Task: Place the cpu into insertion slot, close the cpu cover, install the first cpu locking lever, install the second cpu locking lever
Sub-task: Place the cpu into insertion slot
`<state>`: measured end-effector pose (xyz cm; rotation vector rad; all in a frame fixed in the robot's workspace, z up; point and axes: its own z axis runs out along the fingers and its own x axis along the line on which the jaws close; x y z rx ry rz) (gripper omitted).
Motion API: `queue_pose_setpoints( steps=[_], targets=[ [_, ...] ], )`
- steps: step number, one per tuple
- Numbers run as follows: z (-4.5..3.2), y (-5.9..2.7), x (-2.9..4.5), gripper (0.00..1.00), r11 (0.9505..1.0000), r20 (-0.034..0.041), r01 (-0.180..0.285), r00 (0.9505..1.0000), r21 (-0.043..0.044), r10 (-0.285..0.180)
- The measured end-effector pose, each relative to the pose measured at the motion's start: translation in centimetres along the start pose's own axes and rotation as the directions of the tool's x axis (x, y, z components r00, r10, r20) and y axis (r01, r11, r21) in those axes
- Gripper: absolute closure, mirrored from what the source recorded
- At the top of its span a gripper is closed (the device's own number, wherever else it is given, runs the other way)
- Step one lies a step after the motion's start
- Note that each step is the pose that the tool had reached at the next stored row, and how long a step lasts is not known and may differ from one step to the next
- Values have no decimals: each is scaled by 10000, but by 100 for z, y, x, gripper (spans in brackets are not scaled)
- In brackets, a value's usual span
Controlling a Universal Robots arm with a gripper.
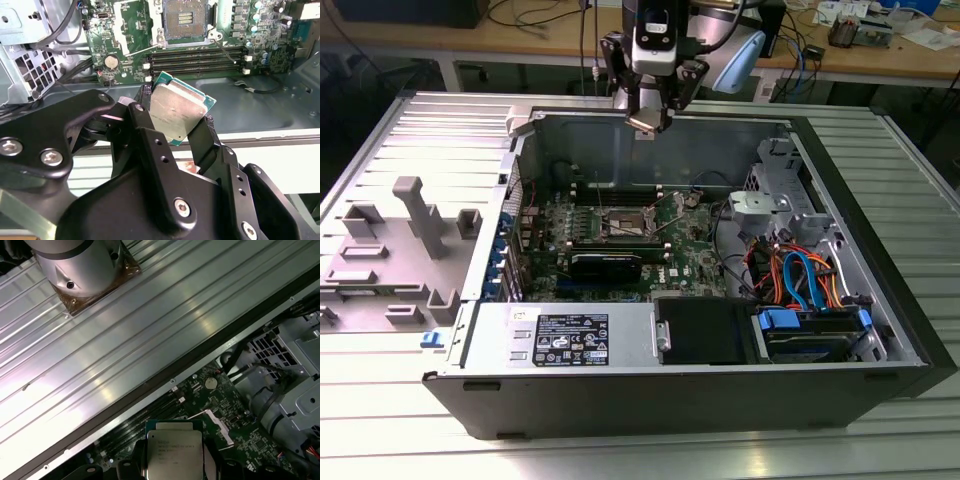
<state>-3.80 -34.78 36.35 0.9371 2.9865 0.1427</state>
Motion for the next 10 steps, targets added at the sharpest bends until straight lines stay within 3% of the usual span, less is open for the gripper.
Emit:
queue_pose_setpoints(
  steps=[10],
  targets=[
    [9, -2, -1, 45, 9987, 45, -503, 9987, -11, 503]
  ],
)
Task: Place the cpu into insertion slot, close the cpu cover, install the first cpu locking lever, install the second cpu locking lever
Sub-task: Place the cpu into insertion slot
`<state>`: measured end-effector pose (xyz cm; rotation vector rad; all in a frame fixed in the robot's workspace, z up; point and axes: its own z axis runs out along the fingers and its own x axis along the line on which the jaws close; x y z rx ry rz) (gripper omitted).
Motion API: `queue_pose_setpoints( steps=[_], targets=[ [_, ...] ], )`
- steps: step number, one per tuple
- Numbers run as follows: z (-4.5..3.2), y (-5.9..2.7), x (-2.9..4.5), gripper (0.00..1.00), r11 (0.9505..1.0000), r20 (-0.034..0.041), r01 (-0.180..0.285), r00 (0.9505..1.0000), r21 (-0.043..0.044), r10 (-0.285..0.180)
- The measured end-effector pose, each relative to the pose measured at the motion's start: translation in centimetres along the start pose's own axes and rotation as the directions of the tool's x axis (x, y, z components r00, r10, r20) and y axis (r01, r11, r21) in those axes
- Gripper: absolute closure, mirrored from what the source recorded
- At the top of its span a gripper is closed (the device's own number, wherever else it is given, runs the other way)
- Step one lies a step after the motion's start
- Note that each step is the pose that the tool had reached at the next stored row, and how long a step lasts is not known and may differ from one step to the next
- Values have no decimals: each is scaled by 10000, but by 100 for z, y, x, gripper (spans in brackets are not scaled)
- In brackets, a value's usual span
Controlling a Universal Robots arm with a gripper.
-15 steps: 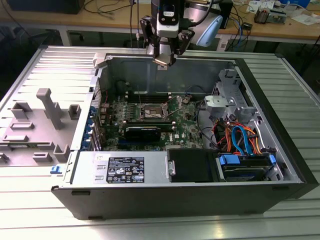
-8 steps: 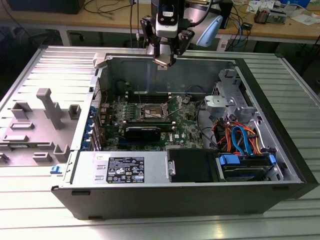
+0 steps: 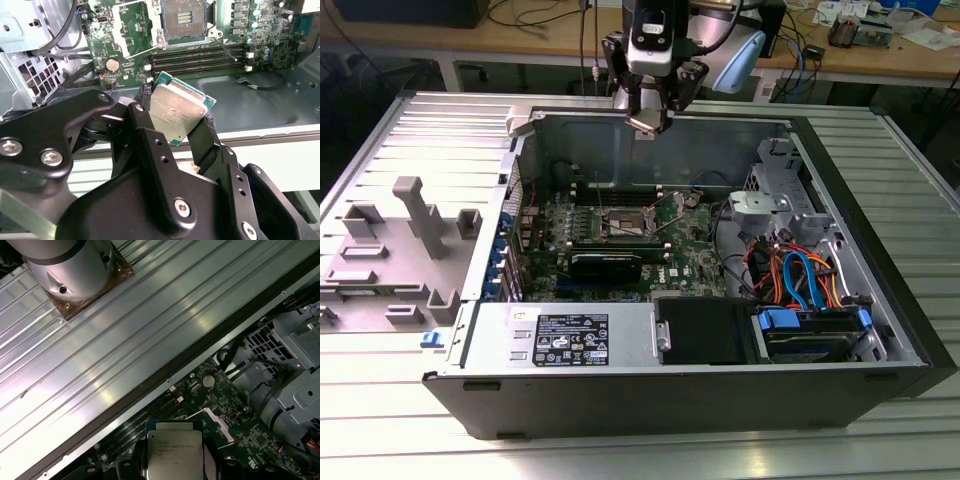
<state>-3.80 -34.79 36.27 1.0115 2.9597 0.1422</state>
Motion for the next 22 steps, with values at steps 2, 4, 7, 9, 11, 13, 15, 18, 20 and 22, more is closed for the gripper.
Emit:
queue_pose_setpoints(
  steps=[2, 4, 7, 9, 11, 13, 15, 18, 20, 22],
  targets=[
    [5, -1, 0, 45, 9999, 16, -172, 9999, -4, 172],
    [8, -1, 0, 45, 9992, 36, -390, 9992, -6, 391],
    [14, -2, 0, 45, 9975, 63, -705, 9975, -14, 705],
    [17, -2, -1, 45, 9961, 79, -884, 9961, -18, 884],
    [19, -3, -2, 45, 9950, 89, -998, 9950, -22, 998],
    [22, -4, -2, 45, 9937, 99, -1122, 9936, -26, 1122],
    [24, -4, -2, 45, 9921, 111, -1252, 9921, -29, 1253],
    [28, -5, -2, 45, 9890, 131, -1481, 9889, -37, 1482],
    [29, -5, -2, 45, 9875, 139, -1575, 9874, -40, 1576],
    [31, -5, -3, 45, 9855, 149, -1693, 9854, -45, 1694]
  ],
)
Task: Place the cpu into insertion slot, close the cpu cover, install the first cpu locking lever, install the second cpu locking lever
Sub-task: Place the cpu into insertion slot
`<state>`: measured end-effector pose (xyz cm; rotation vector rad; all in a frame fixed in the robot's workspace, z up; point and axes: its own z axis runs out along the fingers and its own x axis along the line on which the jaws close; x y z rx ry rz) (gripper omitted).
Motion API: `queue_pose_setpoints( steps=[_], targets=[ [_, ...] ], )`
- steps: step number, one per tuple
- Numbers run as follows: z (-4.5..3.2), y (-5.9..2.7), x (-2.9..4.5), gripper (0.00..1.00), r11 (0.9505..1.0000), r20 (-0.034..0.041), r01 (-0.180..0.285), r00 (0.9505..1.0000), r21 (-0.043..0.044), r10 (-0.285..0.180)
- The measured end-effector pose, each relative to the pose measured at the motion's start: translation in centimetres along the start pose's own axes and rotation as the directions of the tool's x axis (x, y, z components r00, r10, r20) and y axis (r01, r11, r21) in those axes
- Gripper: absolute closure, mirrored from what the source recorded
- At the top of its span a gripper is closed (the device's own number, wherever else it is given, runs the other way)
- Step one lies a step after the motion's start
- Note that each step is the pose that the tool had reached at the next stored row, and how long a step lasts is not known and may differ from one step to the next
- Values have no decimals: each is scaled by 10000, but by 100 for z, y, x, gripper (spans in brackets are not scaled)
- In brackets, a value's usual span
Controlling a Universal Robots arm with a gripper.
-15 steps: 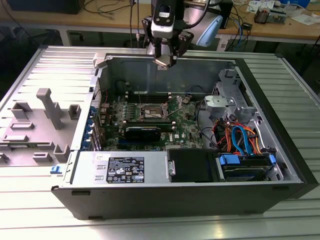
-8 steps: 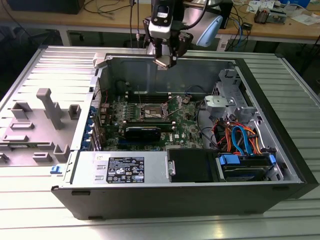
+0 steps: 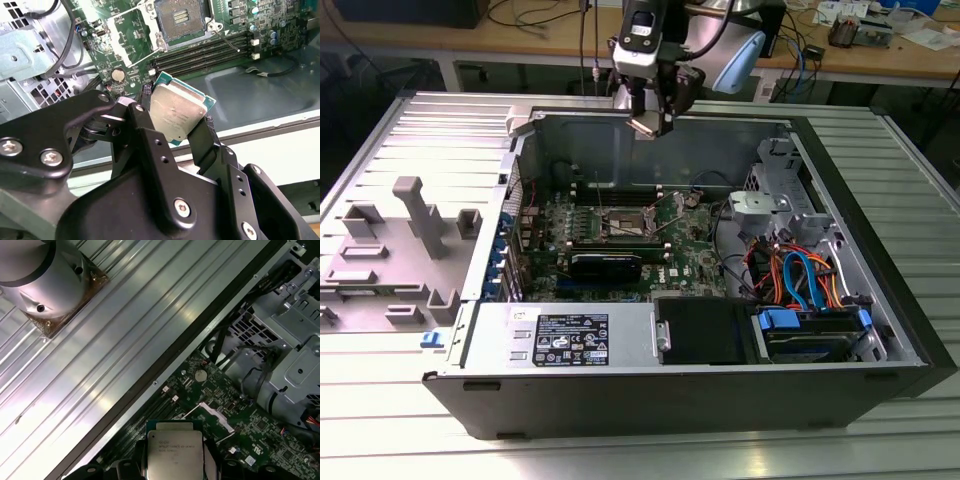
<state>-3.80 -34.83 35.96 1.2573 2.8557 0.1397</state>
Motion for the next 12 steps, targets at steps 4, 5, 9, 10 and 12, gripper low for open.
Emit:
queue_pose_setpoints(
  steps=[4, 5, 9, 10, 12],
  targets=[
    [5, -1, 0, 45, 9995, 28, -309, 9995, -5, 309],
    [6, -1, 0, 45, 9993, 33, -366, 9993, -6, 366],
    [9, -11, -10, 45, 9986, 47, -533, 9986, -11, 533],
    [10, -14, -13, 45, 9985, 49, -549, 9985, -11, 549],
    [11, -20, -19, 45, 9983, 51, -581, 9983, -13, 581]
  ],
)
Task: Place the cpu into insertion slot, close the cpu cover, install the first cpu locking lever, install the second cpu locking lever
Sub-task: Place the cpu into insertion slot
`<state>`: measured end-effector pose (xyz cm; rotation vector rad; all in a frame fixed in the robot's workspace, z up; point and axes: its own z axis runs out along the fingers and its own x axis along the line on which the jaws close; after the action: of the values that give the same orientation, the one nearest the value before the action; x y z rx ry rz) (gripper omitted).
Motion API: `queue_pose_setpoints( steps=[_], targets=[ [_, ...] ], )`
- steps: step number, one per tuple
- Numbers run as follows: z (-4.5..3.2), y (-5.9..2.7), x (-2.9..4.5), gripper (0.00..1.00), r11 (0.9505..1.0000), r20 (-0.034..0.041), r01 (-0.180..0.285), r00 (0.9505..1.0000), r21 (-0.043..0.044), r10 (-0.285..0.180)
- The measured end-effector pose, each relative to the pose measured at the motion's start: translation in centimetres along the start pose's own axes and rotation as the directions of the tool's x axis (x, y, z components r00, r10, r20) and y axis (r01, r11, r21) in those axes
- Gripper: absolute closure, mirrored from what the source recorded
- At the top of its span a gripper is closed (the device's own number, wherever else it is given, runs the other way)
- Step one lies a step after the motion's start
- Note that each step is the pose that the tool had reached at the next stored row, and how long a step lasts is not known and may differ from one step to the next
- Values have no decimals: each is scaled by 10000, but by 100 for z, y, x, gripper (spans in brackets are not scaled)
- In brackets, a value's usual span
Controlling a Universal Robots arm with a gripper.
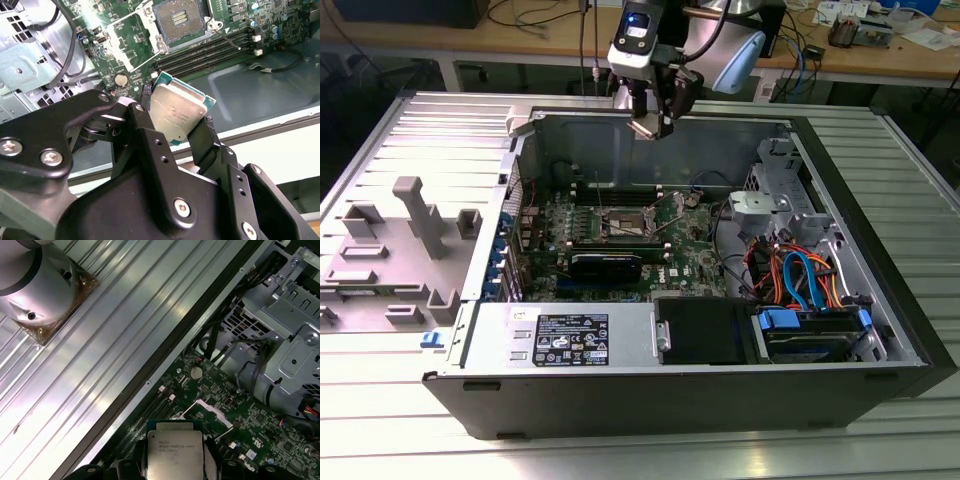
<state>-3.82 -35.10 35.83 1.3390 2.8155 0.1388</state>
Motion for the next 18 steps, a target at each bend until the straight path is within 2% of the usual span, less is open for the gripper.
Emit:
queue_pose_setpoints(
  steps=[18],
  targets=[
    [0, -1, -2, 45, 9999, 13, -136, 9999, -2, 136]
  ],
)
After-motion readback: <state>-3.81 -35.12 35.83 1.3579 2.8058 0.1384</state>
